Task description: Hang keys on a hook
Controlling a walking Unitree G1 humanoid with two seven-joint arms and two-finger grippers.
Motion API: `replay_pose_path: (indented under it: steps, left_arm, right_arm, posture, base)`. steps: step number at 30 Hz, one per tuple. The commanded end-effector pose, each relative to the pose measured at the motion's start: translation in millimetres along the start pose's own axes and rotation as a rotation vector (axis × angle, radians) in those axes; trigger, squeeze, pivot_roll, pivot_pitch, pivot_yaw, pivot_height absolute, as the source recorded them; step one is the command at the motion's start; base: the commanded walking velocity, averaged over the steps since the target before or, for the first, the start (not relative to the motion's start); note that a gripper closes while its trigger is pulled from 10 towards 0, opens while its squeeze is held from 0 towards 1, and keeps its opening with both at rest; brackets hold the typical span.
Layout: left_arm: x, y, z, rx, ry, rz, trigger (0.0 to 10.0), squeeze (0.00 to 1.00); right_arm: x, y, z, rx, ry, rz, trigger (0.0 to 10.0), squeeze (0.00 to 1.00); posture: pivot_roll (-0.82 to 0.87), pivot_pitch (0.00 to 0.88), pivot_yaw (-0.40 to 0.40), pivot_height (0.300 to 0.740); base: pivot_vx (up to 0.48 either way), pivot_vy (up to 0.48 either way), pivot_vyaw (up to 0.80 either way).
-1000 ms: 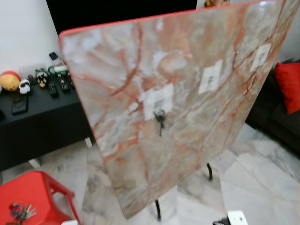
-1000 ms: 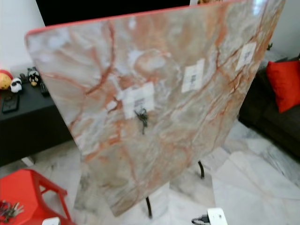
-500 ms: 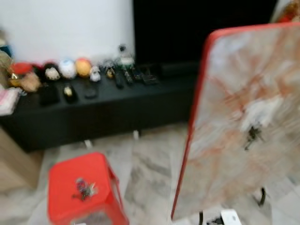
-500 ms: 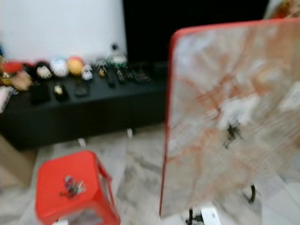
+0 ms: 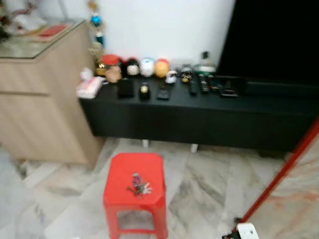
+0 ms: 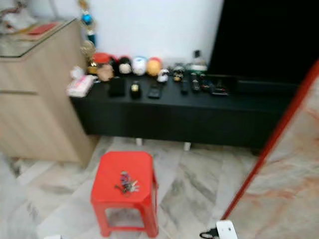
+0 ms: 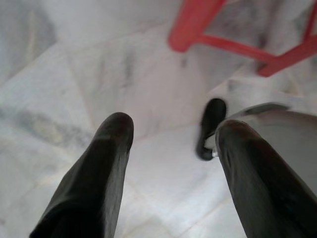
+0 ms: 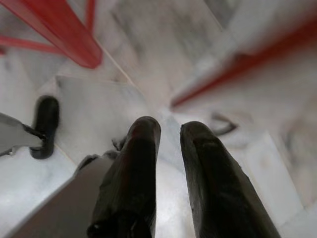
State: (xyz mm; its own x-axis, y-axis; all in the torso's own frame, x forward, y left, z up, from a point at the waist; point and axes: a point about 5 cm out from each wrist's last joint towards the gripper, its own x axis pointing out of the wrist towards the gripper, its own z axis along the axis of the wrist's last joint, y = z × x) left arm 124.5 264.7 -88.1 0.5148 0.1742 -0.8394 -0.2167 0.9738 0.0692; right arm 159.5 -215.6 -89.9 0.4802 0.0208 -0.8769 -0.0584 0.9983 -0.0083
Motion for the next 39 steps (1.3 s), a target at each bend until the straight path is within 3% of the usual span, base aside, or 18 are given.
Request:
replay_pose_path:
  steps: [1, 7, 11, 17, 21, 27, 39]
  left_arm:
    - [0.9, -6.8, -0.8, -0.007, -0.002, -0.018, 10.0, 0.0]
    - [2.5, -20.6, -1.6, 0.004, -0.005, -0.039, 10.0, 0.0]
    - [7.5, -41.3, 10.9, 0.012, -0.022, -0.06, 10.0, 0.0]
    - [10.4, -51.4, 22.0, 0.036, -0.032, -0.072, 10.0, 0.0]
    - [11.7, -54.2, 27.9, 0.042, -0.036, -0.071, 10.0, 0.0]
    - [9.5, -42.3, 19.1, 0.051, -0.023, -0.056, 10.0, 0.0]
    - [9.3, -37.9, 20.2, 0.057, -0.027, -0.053, 10.0, 0.0]
  right_arm:
    - [-2.7, -8.0, -8.1, 0.04, 0.015, -0.028, 10.0, 0.0]
    - [-2.6, -7.5, -7.6, 0.057, 0.004, -0.027, 10.0, 0.0]
    - [-2.6, -7.9, -7.1, 0.068, 0.001, -0.03, 10.0, 0.0]
    - [-2.2, -5.7, -6.3, 0.09, -0.014, -0.027, 10.0, 0.0]
    - [-2.0, -4.1, -7.5, 0.1, -0.012, -0.027, 10.0, 0.0]
    - [-1.1, 0.5, -8.2, 0.131, -0.019, -0.024, 10.0, 0.0]
    - [-0.3, 3.7, -7.0, 0.17, -0.029, -0.028, 10.0, 0.0]
  posture:
    - [0.08, 0.0, -0.055, 0.74]
    - [0.08, 0.0, -0.052, 0.74]
    - [0.08, 0.0, -0.054, 0.74]
    - [0.07, 0.0, -0.038, 0.74]
    - [0.07, 0.0, -0.034, 0.74]
    - [0.07, 0.0, -0.013, 0.74]
    - [0.03, 0.0, 0.007, 0.74]
  base:
    - [0.0, 0.251, 0.0]
    - [0.0, 0.277, 0.0]
    - [0.0, 0.283, 0.0]
    - [0.0, 0.284, 0.0]
    - [0.0, 0.282, 0.0]
    - [0.0, 0.281, 0.0]
    - [0.0, 0.282, 0.0]
